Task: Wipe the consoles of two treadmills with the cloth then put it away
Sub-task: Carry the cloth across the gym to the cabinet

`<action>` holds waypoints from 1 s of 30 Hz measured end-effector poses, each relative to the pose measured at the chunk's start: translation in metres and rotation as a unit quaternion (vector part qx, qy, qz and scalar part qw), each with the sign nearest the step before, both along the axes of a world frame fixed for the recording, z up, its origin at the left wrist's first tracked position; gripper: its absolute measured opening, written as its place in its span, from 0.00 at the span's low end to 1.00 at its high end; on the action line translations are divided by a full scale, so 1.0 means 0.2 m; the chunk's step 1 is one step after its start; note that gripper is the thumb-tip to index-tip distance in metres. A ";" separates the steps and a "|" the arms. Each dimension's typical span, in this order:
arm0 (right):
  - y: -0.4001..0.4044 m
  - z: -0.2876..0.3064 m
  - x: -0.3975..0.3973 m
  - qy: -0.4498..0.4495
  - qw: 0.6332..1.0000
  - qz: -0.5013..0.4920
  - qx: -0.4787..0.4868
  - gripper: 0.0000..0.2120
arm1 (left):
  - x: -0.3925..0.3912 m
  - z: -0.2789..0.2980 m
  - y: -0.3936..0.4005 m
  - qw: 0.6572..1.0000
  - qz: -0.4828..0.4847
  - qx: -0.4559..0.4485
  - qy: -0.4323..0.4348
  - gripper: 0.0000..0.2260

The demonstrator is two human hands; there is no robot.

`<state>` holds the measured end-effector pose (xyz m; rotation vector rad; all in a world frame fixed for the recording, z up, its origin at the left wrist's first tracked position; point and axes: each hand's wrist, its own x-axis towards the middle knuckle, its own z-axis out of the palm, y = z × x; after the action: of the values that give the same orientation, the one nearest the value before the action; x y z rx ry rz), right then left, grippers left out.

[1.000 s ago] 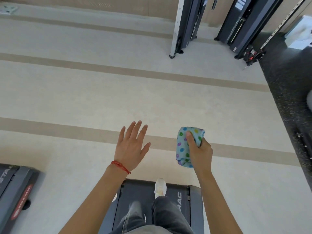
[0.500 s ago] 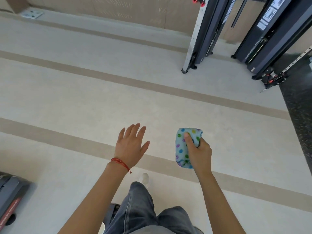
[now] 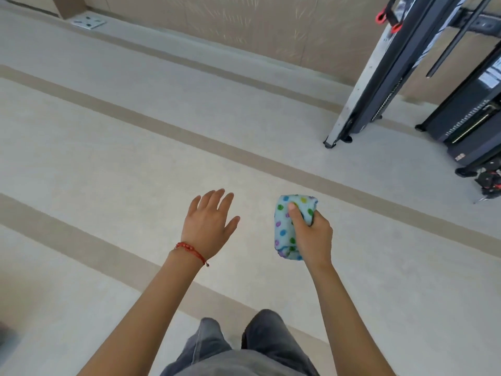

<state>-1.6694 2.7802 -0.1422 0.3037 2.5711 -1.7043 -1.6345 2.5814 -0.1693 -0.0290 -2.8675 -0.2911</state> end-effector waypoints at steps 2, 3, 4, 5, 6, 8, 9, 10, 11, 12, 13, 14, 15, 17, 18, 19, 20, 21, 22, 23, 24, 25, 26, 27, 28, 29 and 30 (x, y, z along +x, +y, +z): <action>-0.10 0.01 -0.17 -0.006 0.999 0.032 -0.003 0.12 | -0.13 0.02 -0.09 1.000 0.025 -0.005 0.001 0.24; -0.15 0.00 -0.26 -0.009 0.999 0.047 -0.004 0.12 | -0.20 0.02 -0.14 0.999 0.038 -0.006 0.000 0.24; -0.21 -0.01 -0.36 -0.009 0.998 0.061 -0.003 0.11 | -0.27 0.02 -0.19 0.999 0.051 -0.004 -0.004 0.24; -0.27 -0.02 -0.46 -0.007 0.997 0.074 -0.001 0.11 | -0.34 0.00 -0.24 0.998 0.064 -0.002 -0.003 0.24; -0.34 -0.03 -0.57 -0.005 0.996 0.089 0.000 0.11 | -0.41 -0.02 -0.30 0.997 0.079 0.000 0.000 0.24; -0.49 -0.06 -0.78 0.001 0.993 0.119 -0.002 0.11 | -0.56 -0.06 -0.42 0.993 0.115 -0.003 0.004 0.24; -0.57 -0.08 -0.88 0.002 0.991 0.135 -0.006 0.11 | -0.63 -0.08 -0.49 0.991 0.134 -0.006 0.001 0.24; -0.65 -0.09 -0.99 0.001 0.988 0.155 -0.010 0.10 | -0.70 -0.09 -0.55 0.988 0.154 -0.008 0.000 0.24; -0.73 -0.09 -1.08 -0.001 0.985 0.174 -0.010 0.11 | -0.77 -0.09 -0.62 0.985 0.173 -0.010 -0.002 0.24; -0.82 -0.09 -1.18 -0.003 0.981 0.193 -0.009 0.11 | -0.82 -0.09 -0.68 0.982 0.190 -0.009 -0.006 0.24; -0.91 -0.08 -1.26 -0.005 0.978 0.210 -0.008 0.11 | -0.87 -0.08 -0.73 0.978 0.208 -0.007 -0.007 0.24; -1.00 -0.07 -1.34 -0.005 0.974 0.228 -0.008 0.11 | -0.91 -0.07 -0.79 0.974 0.226 -0.006 -0.007 0.24; -1.10 -0.06 -1.41 -0.004 0.969 0.247 -0.008 0.11 | -0.94 -0.06 -0.86 0.970 0.245 -0.006 -0.006 0.24; -1.29 -0.05 -1.53 -0.001 0.958 0.286 -0.003 0.11 | -0.99 -0.05 -0.99 0.959 0.282 -0.005 -0.008 0.24; -1.39 -0.05 -1.57 0.000 0.952 0.306 0.000 0.12 | -1.00 -0.05 -1.06 0.953 0.301 -0.004 -0.009 0.24; -1.49 -0.05 -1.61 -0.001 0.945 0.327 0.003 0.12 | -1.00 -0.05 -1.13 0.947 0.322 -0.003 -0.009 0.24; -1.59 -0.06 -1.63 -0.003 0.938 0.347 0.007 0.13 | -1.00 -0.06 -1.21 0.940 0.342 -0.001 -0.011 0.24; -1.70 -0.07 -1.65 -0.006 0.931 0.365 0.009 0.13 | -1.00 -0.07 -1.28 0.933 0.360 0.002 -0.012 0.24; -1.80 -0.08 -1.67 -0.011 0.924 0.382 0.011 0.13 | -0.99 -0.08 -1.36 0.927 0.376 0.004 -0.013 0.24; -1.91 -0.09 -1.68 -0.015 0.916 0.400 0.011 0.12 | -0.99 -0.08 -1.43 0.921 0.390 0.006 -0.015 0.24; -2.03 -0.10 -1.68 -0.020 0.908 0.418 0.010 0.12 | -0.98 -0.09 -1.52 0.914 0.405 0.007 -0.016 0.24; -2.14 -0.11 -1.67 -0.023 0.899 0.437 0.010 0.11 | -0.97 -0.11 -1.60 0.908 0.419 0.007 -0.015 0.24; -2.26 -0.11 -1.67 -0.025 0.891 0.453 0.009 0.11 | -0.96 -0.12 -1.70 0.902 0.432 0.007 -0.012 0.24; -2.38 -0.12 -1.66 -0.026 0.883 0.468 0.009 0.11 | -0.95 -0.13 -1.80 0.896 0.445 0.007 -0.012 0.23; -2.50 -0.12 -1.65 -0.026 0.877 0.480 0.008 0.11 | -0.94 -0.13 -1.90 0.890 0.456 0.006 -0.014 0.23; -2.63 -0.13 -1.65 -0.028 0.871 0.490 0.005 0.11 | -0.93 -0.14 -2.01 0.884 0.467 0.006 -0.016 0.23; -2.76 -0.13 -1.65 -0.030 0.867 0.497 0.004 0.11 | -0.92 -0.14 -2.12 0.880 0.475 0.005 -0.019 0.23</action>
<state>-1.9990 2.2276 -0.1682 -0.8168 2.0265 -1.2121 -1.8189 2.1569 -0.1982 1.3345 -2.5216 -0.0929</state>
